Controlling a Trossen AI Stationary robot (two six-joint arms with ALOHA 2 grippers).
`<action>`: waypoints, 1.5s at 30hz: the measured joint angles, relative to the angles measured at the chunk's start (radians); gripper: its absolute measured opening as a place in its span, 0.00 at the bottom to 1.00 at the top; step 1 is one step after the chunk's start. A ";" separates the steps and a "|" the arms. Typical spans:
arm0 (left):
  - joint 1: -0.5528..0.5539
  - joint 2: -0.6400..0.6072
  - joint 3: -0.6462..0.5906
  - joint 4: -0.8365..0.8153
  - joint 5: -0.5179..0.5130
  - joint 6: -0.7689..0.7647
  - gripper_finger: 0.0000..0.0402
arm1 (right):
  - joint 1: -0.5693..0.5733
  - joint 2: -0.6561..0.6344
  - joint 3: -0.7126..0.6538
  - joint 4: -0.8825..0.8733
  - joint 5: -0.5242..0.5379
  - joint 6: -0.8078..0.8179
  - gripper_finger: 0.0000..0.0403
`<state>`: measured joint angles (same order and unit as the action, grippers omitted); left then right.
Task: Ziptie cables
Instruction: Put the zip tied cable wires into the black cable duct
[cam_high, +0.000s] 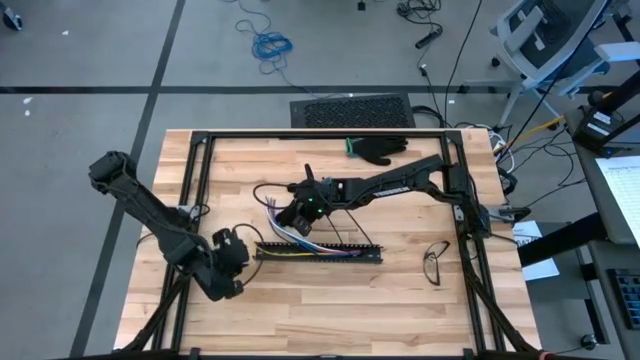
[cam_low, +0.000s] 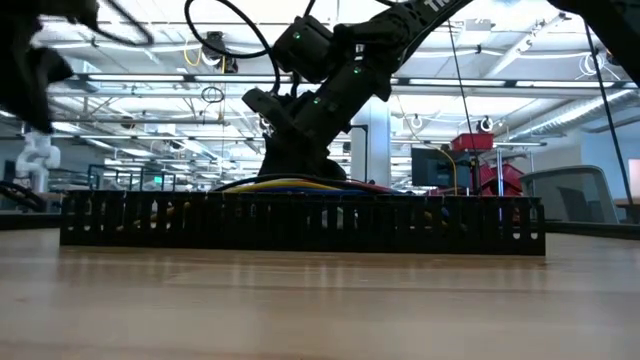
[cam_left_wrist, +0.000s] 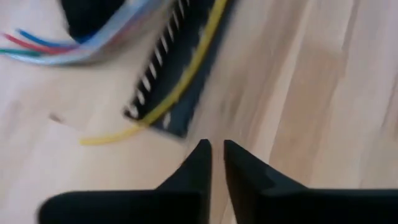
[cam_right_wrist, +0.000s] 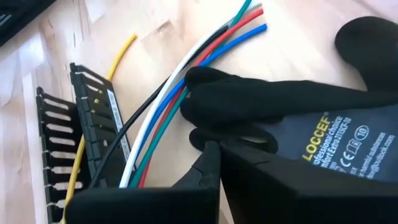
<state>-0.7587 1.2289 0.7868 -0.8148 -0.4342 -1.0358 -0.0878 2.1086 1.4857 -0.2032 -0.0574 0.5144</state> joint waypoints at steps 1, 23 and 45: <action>0.015 0.006 -0.009 0.002 0.051 0.040 0.13 | 0.000 0.000 0.000 0.001 0.000 0.000 0.00; 0.223 0.149 -0.080 0.192 0.215 0.364 0.38 | -0.009 -0.001 0.000 0.010 0.000 -0.002 0.00; 0.212 0.117 -0.027 0.005 0.090 0.446 0.38 | -0.011 -0.001 0.000 0.012 -0.003 0.024 0.00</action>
<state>-0.5465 1.3460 0.7593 -0.8103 -0.3445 -0.5893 -0.0990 2.1075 1.4857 -0.1917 -0.0608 0.5380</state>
